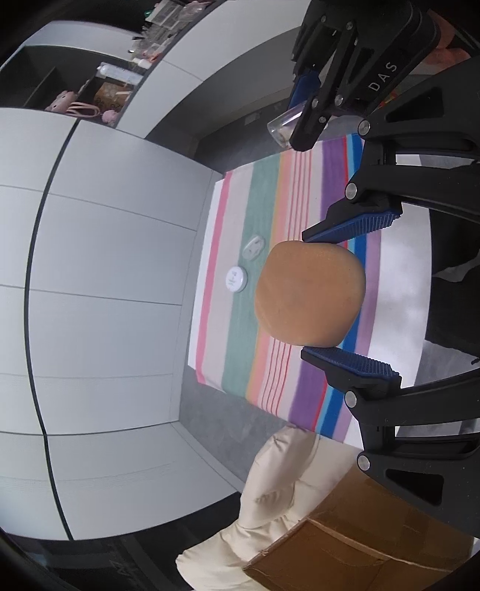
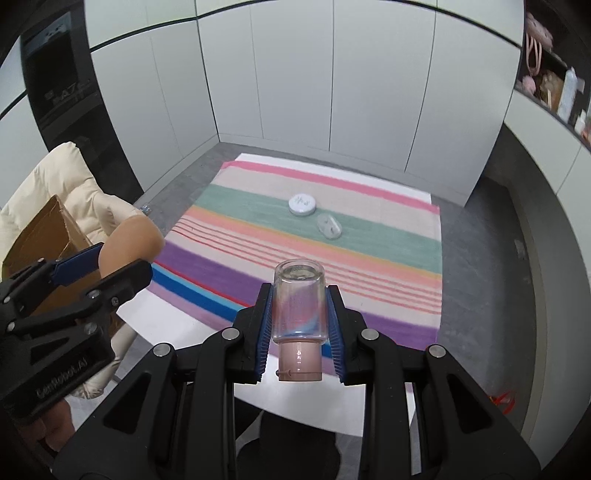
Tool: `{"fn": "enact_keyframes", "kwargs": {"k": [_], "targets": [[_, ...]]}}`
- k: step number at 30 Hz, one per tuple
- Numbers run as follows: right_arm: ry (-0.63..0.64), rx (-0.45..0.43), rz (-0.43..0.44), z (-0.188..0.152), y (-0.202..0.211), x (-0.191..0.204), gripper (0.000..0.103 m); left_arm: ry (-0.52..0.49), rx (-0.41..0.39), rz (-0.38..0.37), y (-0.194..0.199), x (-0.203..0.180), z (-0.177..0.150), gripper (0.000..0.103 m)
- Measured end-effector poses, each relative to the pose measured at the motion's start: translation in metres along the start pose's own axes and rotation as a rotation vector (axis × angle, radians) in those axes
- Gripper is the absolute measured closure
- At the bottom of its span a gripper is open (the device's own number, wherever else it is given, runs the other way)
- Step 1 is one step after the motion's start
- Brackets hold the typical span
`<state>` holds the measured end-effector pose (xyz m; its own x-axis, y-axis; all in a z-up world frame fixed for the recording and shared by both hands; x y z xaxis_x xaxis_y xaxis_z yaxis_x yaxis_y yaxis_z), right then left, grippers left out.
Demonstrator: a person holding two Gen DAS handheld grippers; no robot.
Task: Organize objects
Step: 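Carry the tan sponge and glass bottle with both tools to the cardboard box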
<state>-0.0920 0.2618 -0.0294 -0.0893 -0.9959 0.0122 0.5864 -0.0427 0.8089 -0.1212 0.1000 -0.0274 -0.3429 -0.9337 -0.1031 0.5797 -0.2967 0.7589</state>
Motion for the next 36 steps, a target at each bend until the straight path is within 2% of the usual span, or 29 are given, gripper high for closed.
{"fn": "enact_keyframes", "kwargs": {"k": [14,36], "targets": [[0.042,0.001,0.028,0.012,-0.019,0.038,0.074,0.07,-0.037,0.06,0.003,0.051,-0.001,0.046],[0.163,-0.004,0.123,0.027,-0.035,0.149,0.074,0.199,-0.068,0.196,0.041,0.149,-0.023,0.046]]}}
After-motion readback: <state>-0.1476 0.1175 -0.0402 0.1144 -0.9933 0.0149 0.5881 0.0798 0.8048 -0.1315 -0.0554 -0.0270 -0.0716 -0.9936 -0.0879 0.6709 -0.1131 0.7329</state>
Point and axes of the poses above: each gripper's, at about its wrist camera, not at the fingertips, and y roughly against the way its jaws point, x to its left, z to its top, the point moved 3 cm from there along -y, roughly the way its jaws point, and after that the axes turned 3 degrees about x, right-handed, at the moved point
